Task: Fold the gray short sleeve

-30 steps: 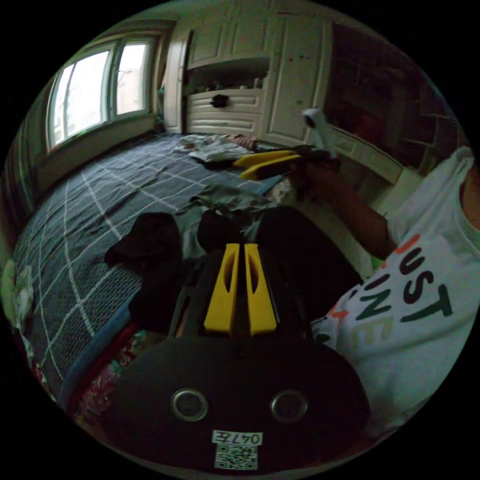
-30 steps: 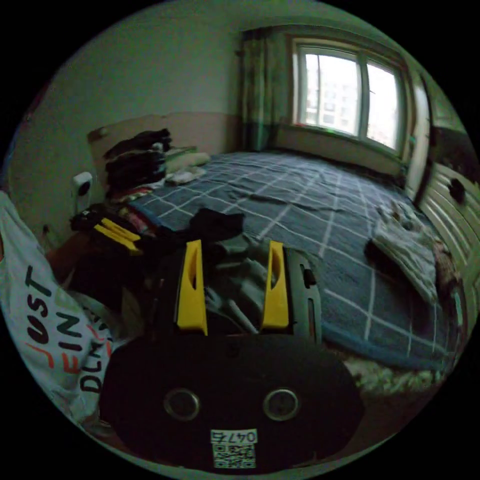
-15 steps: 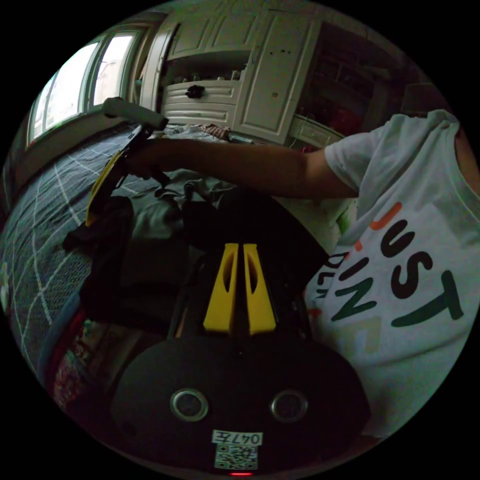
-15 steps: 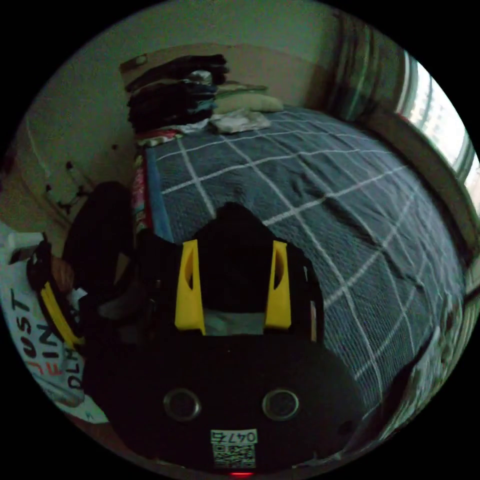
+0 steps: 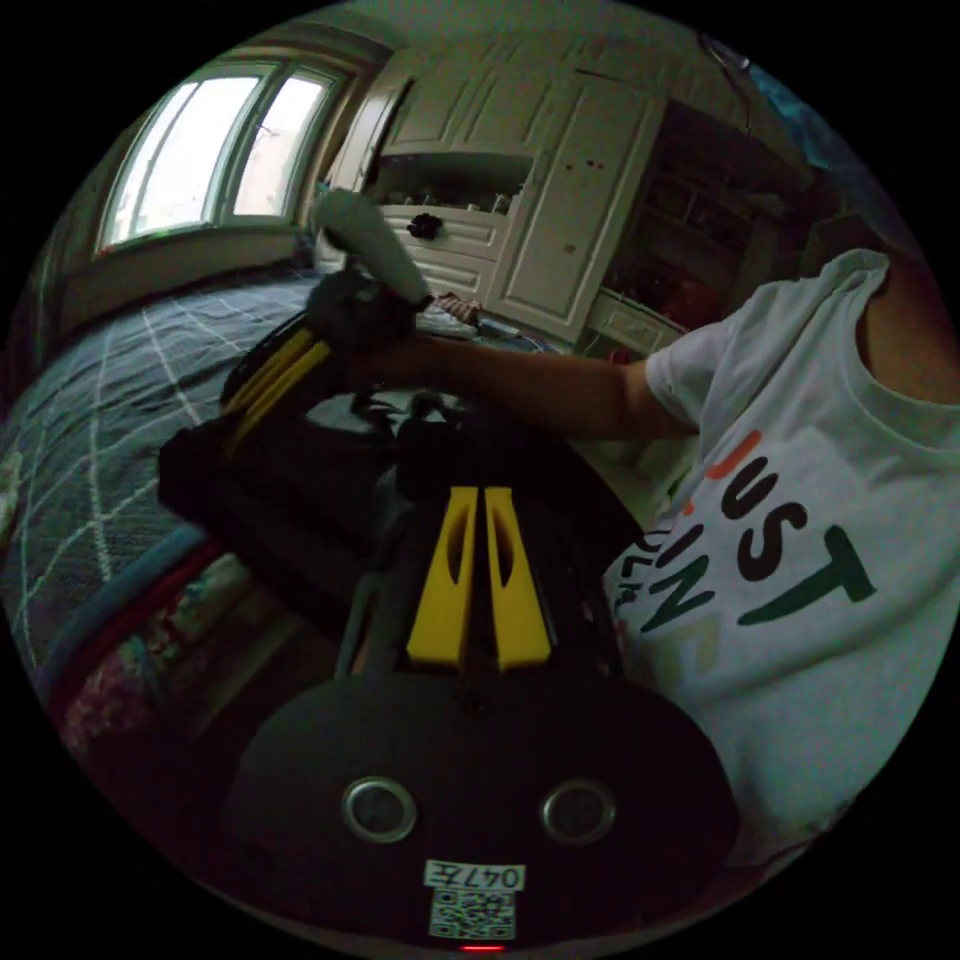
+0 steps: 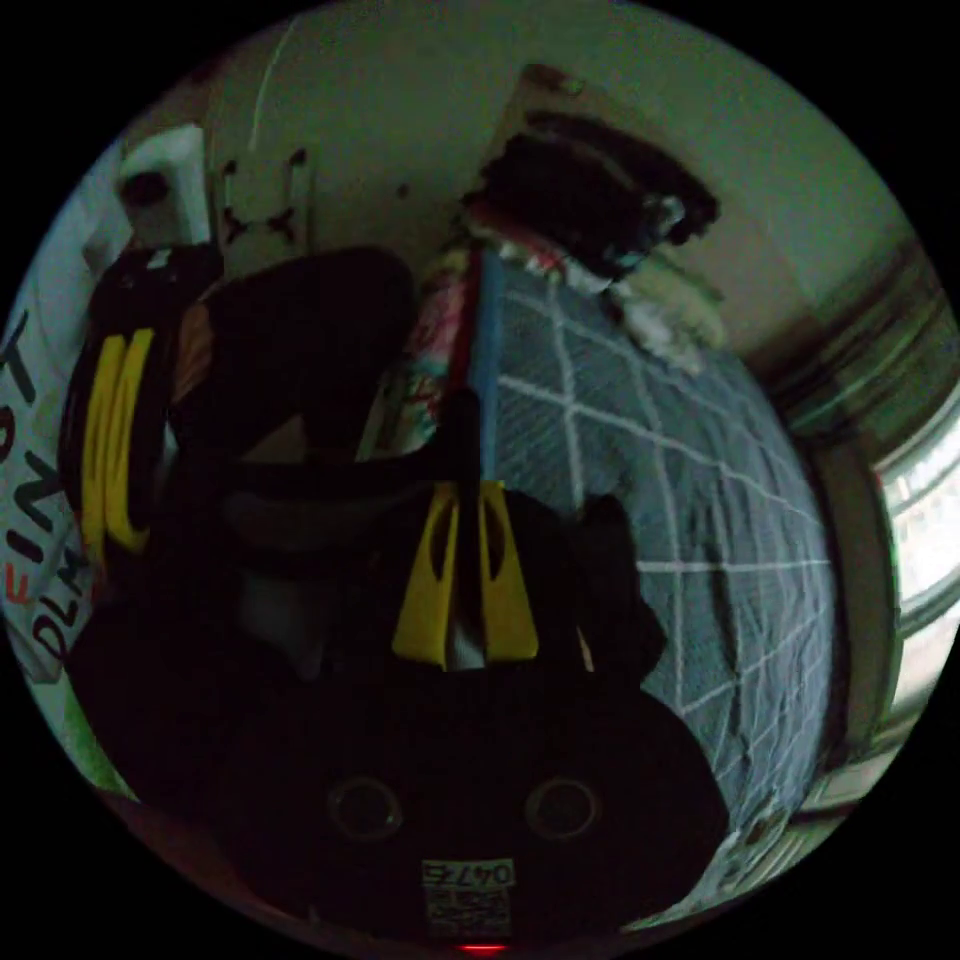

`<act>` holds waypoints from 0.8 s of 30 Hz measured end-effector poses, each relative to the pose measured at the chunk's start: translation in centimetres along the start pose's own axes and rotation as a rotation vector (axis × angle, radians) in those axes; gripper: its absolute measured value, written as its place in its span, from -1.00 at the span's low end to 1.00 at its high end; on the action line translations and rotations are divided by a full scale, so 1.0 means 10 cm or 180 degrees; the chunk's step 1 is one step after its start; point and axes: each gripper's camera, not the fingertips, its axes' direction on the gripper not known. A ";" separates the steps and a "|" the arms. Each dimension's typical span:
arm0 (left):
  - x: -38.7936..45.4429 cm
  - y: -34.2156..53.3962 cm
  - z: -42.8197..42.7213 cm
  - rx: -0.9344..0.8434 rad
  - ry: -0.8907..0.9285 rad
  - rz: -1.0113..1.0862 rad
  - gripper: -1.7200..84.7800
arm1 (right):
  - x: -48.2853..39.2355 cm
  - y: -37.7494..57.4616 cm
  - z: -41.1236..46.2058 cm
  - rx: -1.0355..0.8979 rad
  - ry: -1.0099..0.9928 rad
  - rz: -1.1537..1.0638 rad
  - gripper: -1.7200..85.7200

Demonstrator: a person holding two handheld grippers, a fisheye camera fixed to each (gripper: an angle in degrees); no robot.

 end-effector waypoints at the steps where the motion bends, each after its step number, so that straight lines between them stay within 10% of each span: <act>1: 0.02 -0.04 -0.13 0.0053 -0.0088 0.0014 -0.98 | 0.11 0.05 -0.27 0.0175 0.0146 0.0228 -0.94; 16: -0.02 -1.07 -1.15 0.0072 -0.1946 -0.0061 -0.98 | 0.36 0.75 -3.85 0.1564 0.2583 0.1972 -0.96; 24: -0.19 -1.01 -1.29 0.0735 -0.1109 -0.0495 -0.83 | -0.04 1.01 -4.92 0.2136 0.2570 0.1945 -0.96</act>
